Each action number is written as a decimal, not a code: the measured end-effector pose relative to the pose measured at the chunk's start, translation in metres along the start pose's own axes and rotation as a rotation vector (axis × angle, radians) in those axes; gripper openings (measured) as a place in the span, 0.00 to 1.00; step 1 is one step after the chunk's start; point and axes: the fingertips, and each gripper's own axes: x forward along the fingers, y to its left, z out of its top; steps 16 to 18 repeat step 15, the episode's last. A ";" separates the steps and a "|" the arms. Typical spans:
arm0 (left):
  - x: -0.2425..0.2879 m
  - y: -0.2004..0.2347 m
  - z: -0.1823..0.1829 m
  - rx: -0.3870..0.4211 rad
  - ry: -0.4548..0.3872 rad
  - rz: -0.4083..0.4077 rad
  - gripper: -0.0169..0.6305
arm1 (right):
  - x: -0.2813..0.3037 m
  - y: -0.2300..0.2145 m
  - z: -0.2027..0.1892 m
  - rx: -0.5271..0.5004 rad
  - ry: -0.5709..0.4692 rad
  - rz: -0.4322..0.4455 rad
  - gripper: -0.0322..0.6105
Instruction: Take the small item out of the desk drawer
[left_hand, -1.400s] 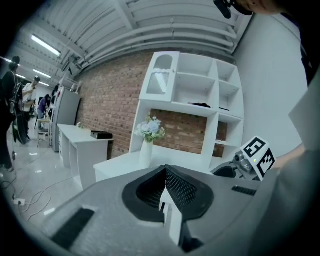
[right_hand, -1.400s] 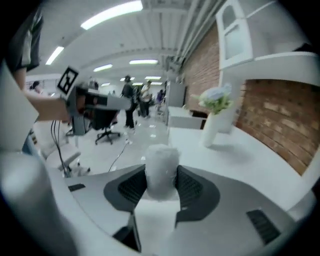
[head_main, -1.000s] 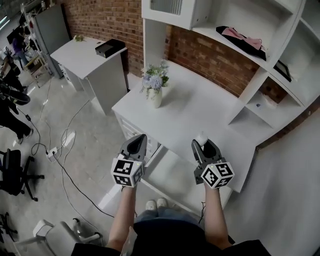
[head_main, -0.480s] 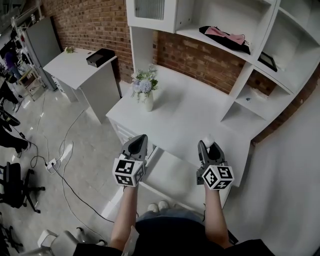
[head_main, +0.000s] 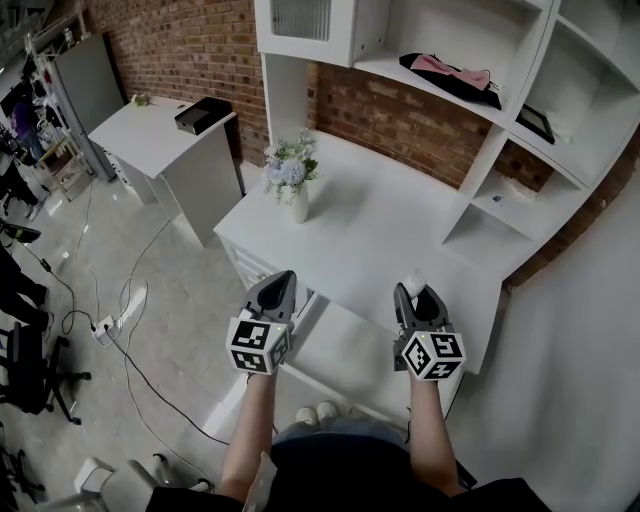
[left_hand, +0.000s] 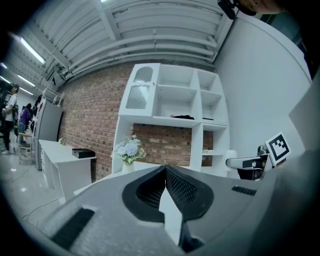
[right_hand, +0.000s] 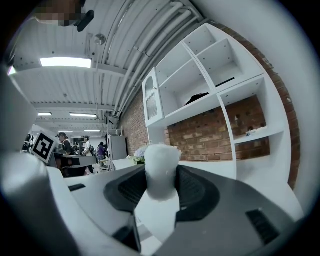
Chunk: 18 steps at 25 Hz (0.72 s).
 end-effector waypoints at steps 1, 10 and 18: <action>0.000 0.001 0.000 -0.001 0.000 0.002 0.04 | 0.000 0.001 0.000 -0.001 0.001 0.000 0.31; 0.002 -0.001 -0.005 -0.008 0.003 -0.006 0.04 | 0.000 0.000 -0.006 -0.012 0.016 -0.002 0.31; 0.005 0.000 -0.005 -0.013 0.008 -0.003 0.04 | 0.001 -0.001 -0.005 -0.016 0.020 -0.001 0.31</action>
